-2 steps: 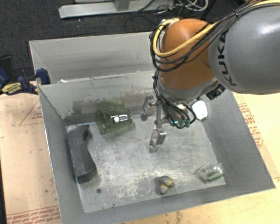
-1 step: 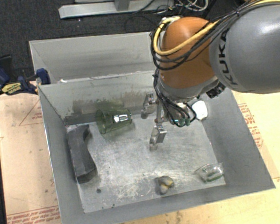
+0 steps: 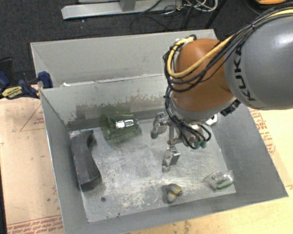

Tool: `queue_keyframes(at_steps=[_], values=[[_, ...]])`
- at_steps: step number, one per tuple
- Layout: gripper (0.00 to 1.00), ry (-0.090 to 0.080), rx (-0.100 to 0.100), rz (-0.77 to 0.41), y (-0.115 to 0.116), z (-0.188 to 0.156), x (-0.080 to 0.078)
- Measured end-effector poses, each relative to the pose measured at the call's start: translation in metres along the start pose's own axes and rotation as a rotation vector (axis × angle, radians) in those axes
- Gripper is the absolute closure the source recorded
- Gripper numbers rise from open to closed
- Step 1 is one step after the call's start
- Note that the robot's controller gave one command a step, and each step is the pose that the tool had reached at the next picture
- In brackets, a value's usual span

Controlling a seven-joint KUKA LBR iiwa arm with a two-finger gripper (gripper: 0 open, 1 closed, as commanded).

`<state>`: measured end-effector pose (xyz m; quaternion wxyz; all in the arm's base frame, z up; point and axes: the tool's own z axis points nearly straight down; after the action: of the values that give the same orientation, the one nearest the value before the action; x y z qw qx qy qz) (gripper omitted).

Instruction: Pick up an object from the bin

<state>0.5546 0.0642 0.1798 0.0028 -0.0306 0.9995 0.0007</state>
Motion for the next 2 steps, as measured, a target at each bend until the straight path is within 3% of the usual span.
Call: queue_keyframes(at_steps=[1,2], values=[[0.0,0.005,0.0,-0.243,-0.004,0.034,0.038],[0.0,0.004,-0.001,-0.44,-0.035,0.063,0.055]])
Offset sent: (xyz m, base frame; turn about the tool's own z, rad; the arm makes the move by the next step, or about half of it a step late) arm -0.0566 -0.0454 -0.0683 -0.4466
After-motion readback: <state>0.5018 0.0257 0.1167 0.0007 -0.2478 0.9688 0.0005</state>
